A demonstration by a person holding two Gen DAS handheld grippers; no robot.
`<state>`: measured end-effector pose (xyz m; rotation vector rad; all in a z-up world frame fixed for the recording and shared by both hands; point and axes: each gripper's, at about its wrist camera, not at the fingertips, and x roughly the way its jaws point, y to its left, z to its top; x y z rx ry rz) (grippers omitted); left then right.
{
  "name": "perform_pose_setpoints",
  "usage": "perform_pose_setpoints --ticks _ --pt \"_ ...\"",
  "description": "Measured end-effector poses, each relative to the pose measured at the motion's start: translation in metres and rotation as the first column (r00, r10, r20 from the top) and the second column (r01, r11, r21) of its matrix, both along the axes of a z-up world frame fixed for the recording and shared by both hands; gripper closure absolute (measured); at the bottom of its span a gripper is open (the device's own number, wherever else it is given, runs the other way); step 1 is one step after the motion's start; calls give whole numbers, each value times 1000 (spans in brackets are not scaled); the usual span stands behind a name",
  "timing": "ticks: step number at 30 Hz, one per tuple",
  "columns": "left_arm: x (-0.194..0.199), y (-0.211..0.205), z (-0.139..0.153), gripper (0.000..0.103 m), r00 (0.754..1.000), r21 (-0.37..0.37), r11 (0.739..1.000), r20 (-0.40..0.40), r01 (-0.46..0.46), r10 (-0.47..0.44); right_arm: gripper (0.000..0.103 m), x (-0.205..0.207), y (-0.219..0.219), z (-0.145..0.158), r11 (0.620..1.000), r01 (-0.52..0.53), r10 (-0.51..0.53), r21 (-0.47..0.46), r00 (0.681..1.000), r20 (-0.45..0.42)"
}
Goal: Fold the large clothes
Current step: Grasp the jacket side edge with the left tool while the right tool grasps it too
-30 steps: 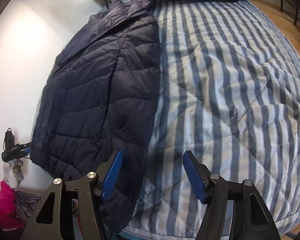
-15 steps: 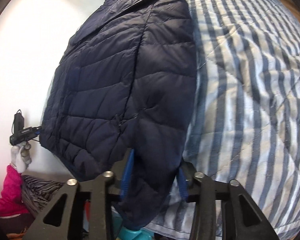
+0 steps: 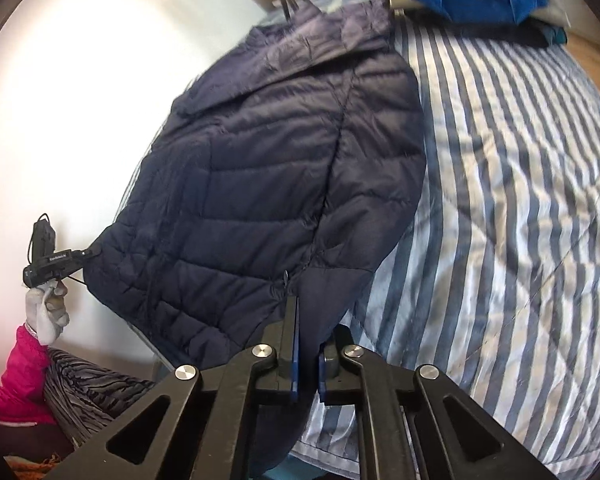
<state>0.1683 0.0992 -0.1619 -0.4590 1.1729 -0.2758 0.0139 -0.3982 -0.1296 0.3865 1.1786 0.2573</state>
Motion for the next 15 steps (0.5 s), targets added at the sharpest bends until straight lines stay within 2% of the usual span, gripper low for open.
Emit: perform_pose_setpoints --ticks 6,11,15 --pt "13 1 34 100 997 -23 1000 72 -16 18 101 9 -5 32 999 53 -54 11 993 101" --pt "39 -4 64 100 992 -49 998 120 -27 32 101 26 -7 53 996 89 -88 3 983 158" --pt "66 -17 95 100 981 -24 1000 193 -17 21 101 48 -9 71 994 104 -99 -16 971 216"
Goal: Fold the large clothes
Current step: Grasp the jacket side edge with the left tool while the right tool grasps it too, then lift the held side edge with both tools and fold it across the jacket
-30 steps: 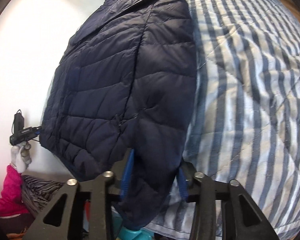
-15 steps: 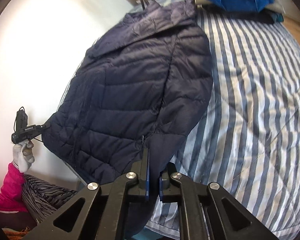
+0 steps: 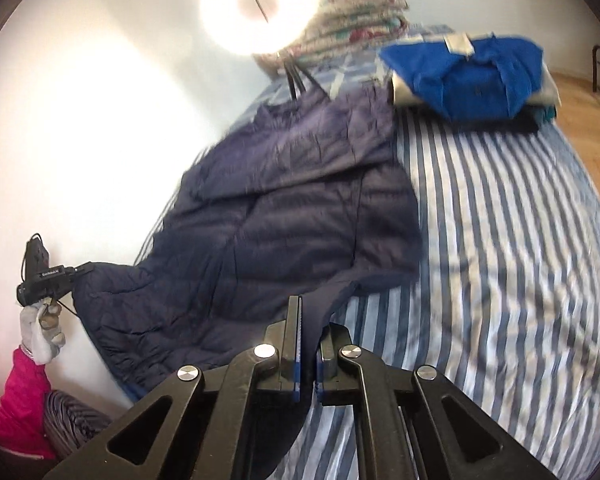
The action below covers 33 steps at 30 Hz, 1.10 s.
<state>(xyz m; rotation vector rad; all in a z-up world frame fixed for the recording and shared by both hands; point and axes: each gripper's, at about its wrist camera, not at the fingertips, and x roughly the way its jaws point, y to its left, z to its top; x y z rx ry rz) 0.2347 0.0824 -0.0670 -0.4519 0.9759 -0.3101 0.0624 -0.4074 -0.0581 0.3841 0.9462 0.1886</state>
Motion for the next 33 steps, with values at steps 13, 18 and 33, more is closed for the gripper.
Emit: perform_pose_setpoints --ticks 13,18,33 --pt "113 -15 26 100 996 -9 998 67 -65 66 101 95 -18 35 994 78 -72 -83 995 71" --pt "161 -23 21 100 993 9 996 82 -84 83 102 142 -26 29 987 108 -101 -121 993 66" --pt "302 -41 -77 100 991 112 984 5 -135 136 102 294 -45 -49 948 155 -163 -278 987 -8"
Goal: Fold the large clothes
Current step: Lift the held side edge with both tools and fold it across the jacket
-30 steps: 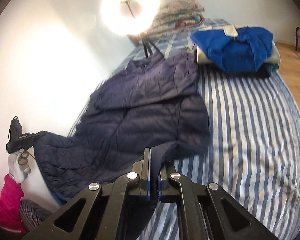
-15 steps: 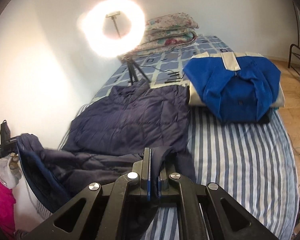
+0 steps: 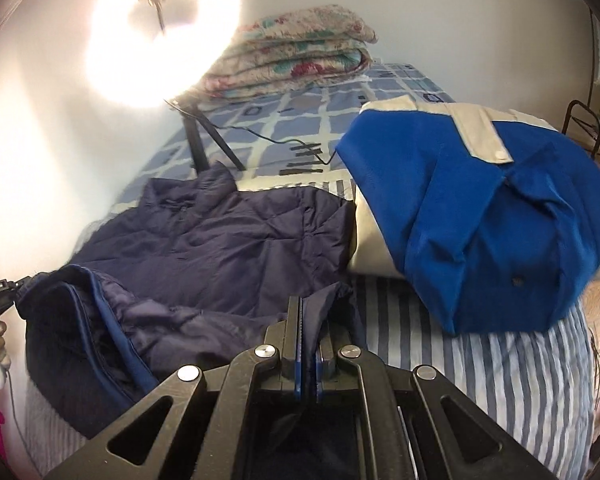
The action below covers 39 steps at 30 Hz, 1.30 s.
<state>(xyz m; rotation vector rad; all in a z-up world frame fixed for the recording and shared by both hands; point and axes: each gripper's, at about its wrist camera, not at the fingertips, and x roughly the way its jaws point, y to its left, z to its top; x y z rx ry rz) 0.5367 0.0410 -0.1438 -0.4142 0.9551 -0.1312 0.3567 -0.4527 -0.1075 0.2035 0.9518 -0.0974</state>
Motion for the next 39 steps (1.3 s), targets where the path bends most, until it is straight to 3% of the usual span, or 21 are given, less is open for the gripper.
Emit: perform_pose_setpoints --ticks 4,10,13,15,16,18,19,20,22,24,29,33,34,35,39 --pt "19 -6 -22 100 1000 35 999 -5 14 -14 102 20 -3 -25 1000 -3 3 -19 1000 -28" --pt "40 -10 -38 100 998 27 998 -11 59 -58 101 34 -6 -47 1000 -30 30 5 998 -51" --pt "48 -10 -35 86 997 24 997 -18 78 -78 92 35 -14 -45 998 -39 40 41 999 -30" --pt "50 -7 -28 67 996 16 996 -5 85 -85 84 37 -19 -42 997 -39 40 70 999 -17" --pt "50 -6 -24 62 996 14 996 2 84 -84 77 35 -24 -39 996 -34 35 82 999 -12" --pt "50 1 -12 40 997 11 998 31 66 -66 61 29 -32 -30 996 -26 25 80 999 22" --pt "49 6 -6 38 997 7 999 49 54 -54 48 24 -37 -24 997 -14 10 72 999 48" --pt "47 11 1 38 996 -4 999 70 49 -49 40 19 -42 -19 997 -4 -1 79 998 70" --pt "44 19 9 38 994 1 999 96 53 -53 40 6 -56 -12 992 7 -20 129 994 107" --pt "41 20 10 38 991 59 995 104 75 -80 40 -2 -61 -11 993 7 -19 118 994 104" --pt "45 1 -24 38 980 150 969 -20 198 -198 40 -9 -56 -32 992 -40 36 119 999 34" --pt "55 -13 -45 40 979 179 963 -88 199 -186 40 -1 -43 -46 985 -74 76 154 997 -8" --pt "56 -16 -48 46 979 192 962 -95 196 -180 41 1 -39 -49 986 -78 82 148 996 -20" --pt "57 -20 -50 62 979 212 958 -103 194 -175 43 3 -35 -50 986 -84 88 141 996 -24" --pt "57 -30 -52 91 979 262 944 -94 199 -181 59 6 -27 -50 984 -112 115 136 993 -13"
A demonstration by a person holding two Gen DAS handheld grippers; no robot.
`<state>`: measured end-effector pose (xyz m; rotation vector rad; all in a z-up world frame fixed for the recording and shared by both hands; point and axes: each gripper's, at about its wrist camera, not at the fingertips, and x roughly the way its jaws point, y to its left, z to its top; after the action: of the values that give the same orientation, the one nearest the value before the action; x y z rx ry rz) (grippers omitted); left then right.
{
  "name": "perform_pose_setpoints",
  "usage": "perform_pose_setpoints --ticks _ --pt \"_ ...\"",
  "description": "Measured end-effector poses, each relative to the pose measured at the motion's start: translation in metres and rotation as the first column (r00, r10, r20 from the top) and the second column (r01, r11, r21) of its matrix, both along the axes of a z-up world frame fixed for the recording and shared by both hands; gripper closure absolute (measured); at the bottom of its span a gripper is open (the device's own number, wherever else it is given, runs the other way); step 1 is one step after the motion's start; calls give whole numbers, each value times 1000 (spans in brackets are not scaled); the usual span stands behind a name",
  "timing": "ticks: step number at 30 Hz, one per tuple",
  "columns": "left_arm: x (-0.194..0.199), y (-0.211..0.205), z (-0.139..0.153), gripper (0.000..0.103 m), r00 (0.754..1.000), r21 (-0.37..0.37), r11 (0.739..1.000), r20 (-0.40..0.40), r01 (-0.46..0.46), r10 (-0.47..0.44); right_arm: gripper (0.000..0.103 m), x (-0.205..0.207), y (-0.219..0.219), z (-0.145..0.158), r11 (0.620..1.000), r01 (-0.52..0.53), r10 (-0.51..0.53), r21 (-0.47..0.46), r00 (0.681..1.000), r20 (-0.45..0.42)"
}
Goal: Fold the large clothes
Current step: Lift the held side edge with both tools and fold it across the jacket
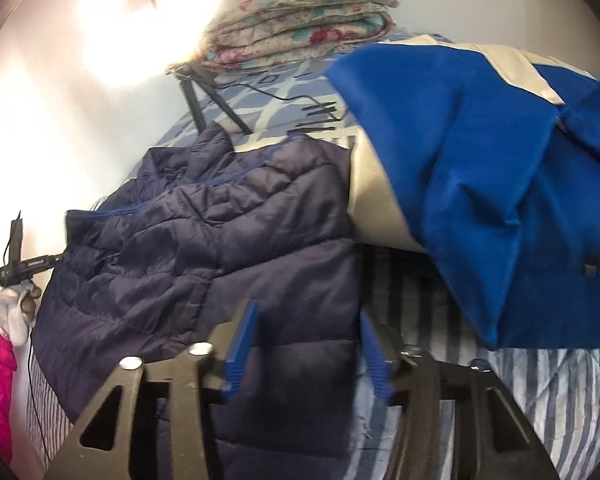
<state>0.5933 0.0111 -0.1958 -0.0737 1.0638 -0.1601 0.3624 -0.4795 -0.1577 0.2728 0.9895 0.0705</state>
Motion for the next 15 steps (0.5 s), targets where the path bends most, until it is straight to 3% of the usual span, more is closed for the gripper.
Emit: perform_pose_setpoints --ticks 1,5,8,15 --pt "0 -1 0 97 1000 12 1000 5 -2 2 63 2 1 1 1000 -5 5 0 1000 1" --pt "-1 -8 3 102 999 50 999 44 10 -12 95 3 4 -1 999 -2 2 -48 1000 -10" --pt "-1 -10 9 103 997 70 998 79 5 -10 101 0 8 4 996 -16 16 -90 1000 2" --pt "7 -4 28 103 989 73 997 143 -38 27 103 -2 23 29 963 10 10 -269 997 75"
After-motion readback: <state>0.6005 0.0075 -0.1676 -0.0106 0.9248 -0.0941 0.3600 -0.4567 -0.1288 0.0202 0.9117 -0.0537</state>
